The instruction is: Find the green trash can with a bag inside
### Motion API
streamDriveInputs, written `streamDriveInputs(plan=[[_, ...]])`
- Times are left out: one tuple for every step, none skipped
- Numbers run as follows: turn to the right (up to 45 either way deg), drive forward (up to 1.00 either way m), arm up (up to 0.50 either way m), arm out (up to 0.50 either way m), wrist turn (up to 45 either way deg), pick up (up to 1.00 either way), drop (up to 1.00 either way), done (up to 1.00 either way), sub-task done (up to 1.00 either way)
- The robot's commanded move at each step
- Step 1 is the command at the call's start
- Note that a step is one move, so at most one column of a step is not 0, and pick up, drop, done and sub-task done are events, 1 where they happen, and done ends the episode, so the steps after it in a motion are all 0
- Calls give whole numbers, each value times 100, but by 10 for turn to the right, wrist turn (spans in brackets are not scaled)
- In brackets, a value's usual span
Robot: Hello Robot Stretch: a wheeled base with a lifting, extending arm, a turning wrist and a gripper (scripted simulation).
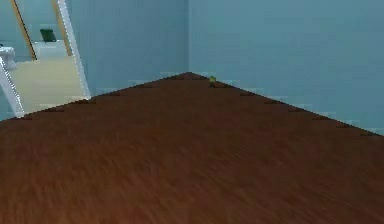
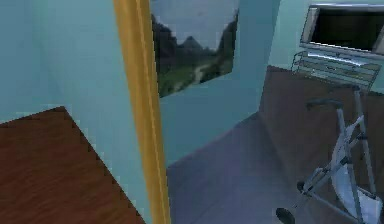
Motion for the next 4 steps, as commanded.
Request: streamDriveInputs(plan=[[450,0,0,0,0,0,0,0,0],[30,0,0,0,0,0,0,0,0],[0,5,0,0,0,0,0,0,0],[-450,0,0,0,0,0,0,0,0]])
